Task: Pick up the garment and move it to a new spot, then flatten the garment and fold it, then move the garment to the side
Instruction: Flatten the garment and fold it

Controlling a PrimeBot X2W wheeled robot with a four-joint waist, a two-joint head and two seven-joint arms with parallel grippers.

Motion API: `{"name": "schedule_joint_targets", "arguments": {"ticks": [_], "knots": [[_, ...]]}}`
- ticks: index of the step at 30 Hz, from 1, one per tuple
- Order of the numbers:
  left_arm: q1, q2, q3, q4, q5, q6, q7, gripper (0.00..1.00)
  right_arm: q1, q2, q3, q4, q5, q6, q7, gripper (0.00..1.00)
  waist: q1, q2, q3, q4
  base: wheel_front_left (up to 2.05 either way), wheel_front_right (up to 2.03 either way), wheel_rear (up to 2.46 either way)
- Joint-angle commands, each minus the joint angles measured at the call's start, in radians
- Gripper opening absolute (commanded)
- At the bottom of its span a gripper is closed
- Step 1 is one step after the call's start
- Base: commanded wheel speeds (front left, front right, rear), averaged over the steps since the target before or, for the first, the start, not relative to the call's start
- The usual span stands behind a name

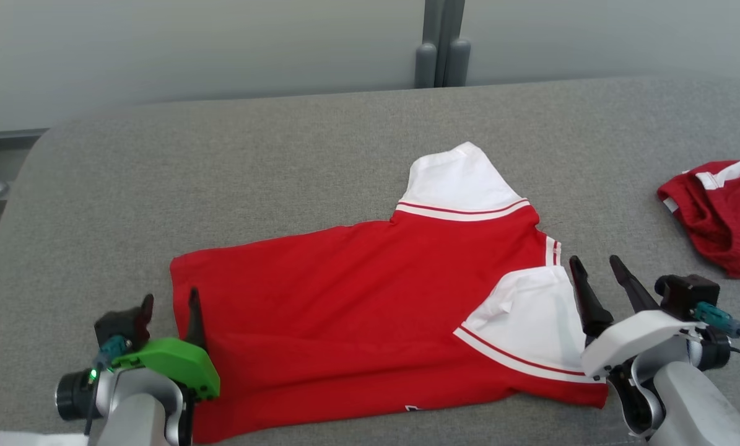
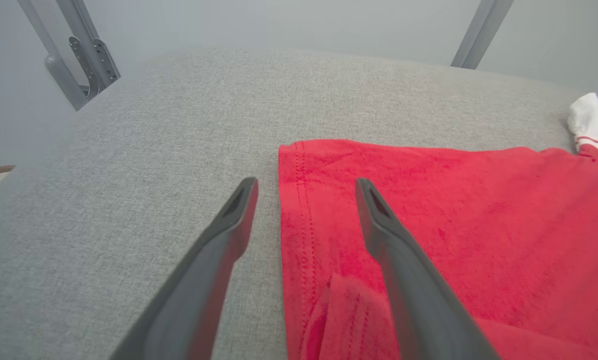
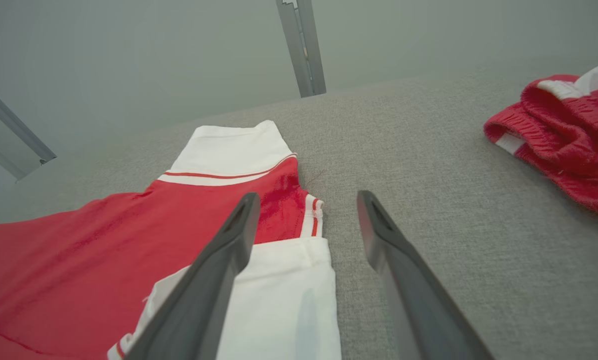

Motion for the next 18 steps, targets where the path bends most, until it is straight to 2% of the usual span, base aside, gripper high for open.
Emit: {"name": "schedule_joint_targets", "arguments": {"ticks": [1,5,10,18], "knots": [[-0.052,0.017,0.005,0.021,0.017,0.000,0.000,1.00,-0.023,0.004,0.016,-0.005,-0.003,-0.001,0.000,1.00,0.0000,0.0000,0.053,-0.027,0.00,0.00,0.00],[-0.176,0.039,0.019,0.136,0.015,-0.008,0.000,1.00,-0.078,0.004,0.071,-0.015,0.006,-0.001,0.000,1.00,0.0000,0.0000,0.109,-0.059,0.00,0.00,0.00],[-0.258,0.047,0.029,0.240,0.000,-0.011,-0.001,1.00,-0.120,-0.012,0.101,-0.021,0.025,-0.001,0.000,1.00,0.0000,0.0000,0.148,-0.078,0.00,0.00,0.00],[-0.356,0.049,0.041,0.357,-0.017,0.007,0.000,1.00,-0.193,-0.038,0.123,-0.031,0.036,-0.001,0.000,1.00,0.0000,0.0000,0.203,-0.077,0.00,0.00,0.00]]}}
